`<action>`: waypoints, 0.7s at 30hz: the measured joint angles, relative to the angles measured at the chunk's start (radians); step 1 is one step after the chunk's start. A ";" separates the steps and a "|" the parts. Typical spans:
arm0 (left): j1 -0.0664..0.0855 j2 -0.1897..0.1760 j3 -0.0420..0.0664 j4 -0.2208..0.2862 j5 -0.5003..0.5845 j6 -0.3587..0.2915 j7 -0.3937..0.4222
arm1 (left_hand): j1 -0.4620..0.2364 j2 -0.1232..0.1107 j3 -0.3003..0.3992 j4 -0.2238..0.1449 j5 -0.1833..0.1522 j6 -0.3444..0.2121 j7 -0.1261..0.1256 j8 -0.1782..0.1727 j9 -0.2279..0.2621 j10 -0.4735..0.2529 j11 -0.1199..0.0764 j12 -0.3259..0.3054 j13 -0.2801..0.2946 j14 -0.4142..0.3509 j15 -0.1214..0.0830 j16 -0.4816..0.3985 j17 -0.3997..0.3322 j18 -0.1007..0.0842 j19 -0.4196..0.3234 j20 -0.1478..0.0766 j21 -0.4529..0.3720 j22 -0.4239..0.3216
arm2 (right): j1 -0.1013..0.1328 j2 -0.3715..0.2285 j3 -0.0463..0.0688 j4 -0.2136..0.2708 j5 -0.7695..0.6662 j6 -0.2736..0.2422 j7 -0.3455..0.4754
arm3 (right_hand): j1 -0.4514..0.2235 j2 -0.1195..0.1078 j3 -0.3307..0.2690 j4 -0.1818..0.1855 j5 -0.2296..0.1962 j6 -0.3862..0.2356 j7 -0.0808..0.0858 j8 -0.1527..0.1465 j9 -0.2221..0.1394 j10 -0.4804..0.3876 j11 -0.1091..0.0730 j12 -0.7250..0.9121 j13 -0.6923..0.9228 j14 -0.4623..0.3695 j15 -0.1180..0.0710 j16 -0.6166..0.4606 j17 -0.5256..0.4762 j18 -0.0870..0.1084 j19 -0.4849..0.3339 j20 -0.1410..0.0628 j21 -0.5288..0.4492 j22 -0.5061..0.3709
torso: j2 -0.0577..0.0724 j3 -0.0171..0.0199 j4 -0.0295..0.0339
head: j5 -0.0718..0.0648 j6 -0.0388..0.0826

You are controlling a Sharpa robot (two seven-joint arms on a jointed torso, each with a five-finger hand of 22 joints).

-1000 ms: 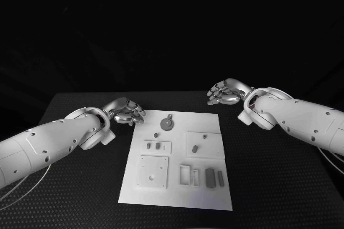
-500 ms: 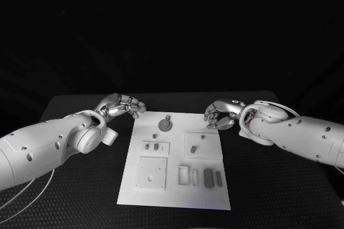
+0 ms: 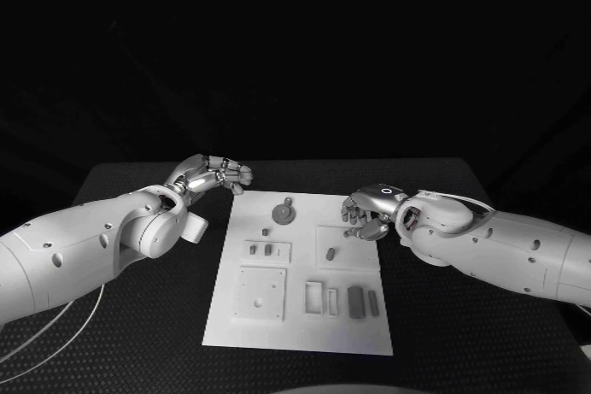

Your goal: Assemble the parts on the task board

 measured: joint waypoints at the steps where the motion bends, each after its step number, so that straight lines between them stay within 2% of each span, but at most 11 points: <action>1: 0.000 0.001 0.000 -0.002 0.004 0.000 0.001 | 0.000 0.000 -0.001 -0.001 0.000 0.000 0.000 0.000 0.000 0.000 0.000 -0.003 0.000 0.000 0.000 -0.001 0.000 0.000 0.000 0.000 0.000 0.000 | -0.002 0.002 0.000 -0.003 -0.006 -0.001 -0.004 | 0.000 0.000 0.002 -0.002 0.000 0.000 0.000 0.000 0.000 0.000 0.000 -0.003 0.000 0.000 0.000 0.000 0.001 0.000 0.000 0.000 0.000 0.000 | -0.002 -0.0010 -0.0002 | 0.000 -0.001; 9: 0.000 0.010 -0.002 -0.003 0.026 0.000 0.007 | 0.000 0.000 -0.005 0.000 0.000 -0.004 0.004 0.000 -0.003 -0.004 0.003 -0.004 -0.002 0.000 0.000 -0.011 0.001 -0.001 0.000 0.000 0.000 -0.001 | -0.027 0.032 -0.004 -0.047 -0.043 -0.009 -0.029 | -0.001 -0.009 0.019 -0.003 0.000 0.000 0.000 0.000 0.001 -0.015 0.015 -0.034 -0.002 0.000 0.000 -0.010 0.014 0.000 0.000 0.000 0.000 0.001 | -0.016 -0.0066 0.0001 | -0.002 -0.007; 15: 0.000 0.010 -0.001 0.001 0.033 0.000 0.009 | 0.000 0.000 -0.005 0.000 0.000 -0.007 0.007 0.000 -0.003 -0.006 0.006 -0.004 -0.003 -0.003 0.003 -0.013 0.001 -0.001 -0.004 0.004 -0.004 -0.001 | -0.035 0.047 -0.004 -0.072 -0.057 -0.012 -0.036 | 0.003 -0.013 0.025 -0.003 0.000 0.000 0.000 0.000 0.002 -0.015 0.014 -0.039 -0.002 0.000 0.000 -0.013 0.018 0.000 -0.004 0.004 0.000 0.001 | -0.024 -0.0084 -0.0003 | 0.003 -0.012; 21: 0.000 0.010 -0.001 0.002 0.038 0.000 0.011 | 0.000 0.000 -0.005 0.000 0.000 -0.010 0.004 0.000 -0.004 -0.007 0.007 -0.004 -0.003 -0.003 0.003 -0.017 0.002 -0.001 -0.004 0.004 -0.004 -0.001 | -0.048 0.060 -0.006 -0.077 -0.064 -0.013 -0.038 | 0.003 -0.013 0.025 -0.003 0.000 0.000 0.000 0.000 0.002 -0.015 0.014 -0.039 -0.002 0.000 0.000 -0.013 0.019 0.000 -0.004 0.004 0.000 0.002 | -0.027 -0.0084 0.0006 | 0.007 -0.016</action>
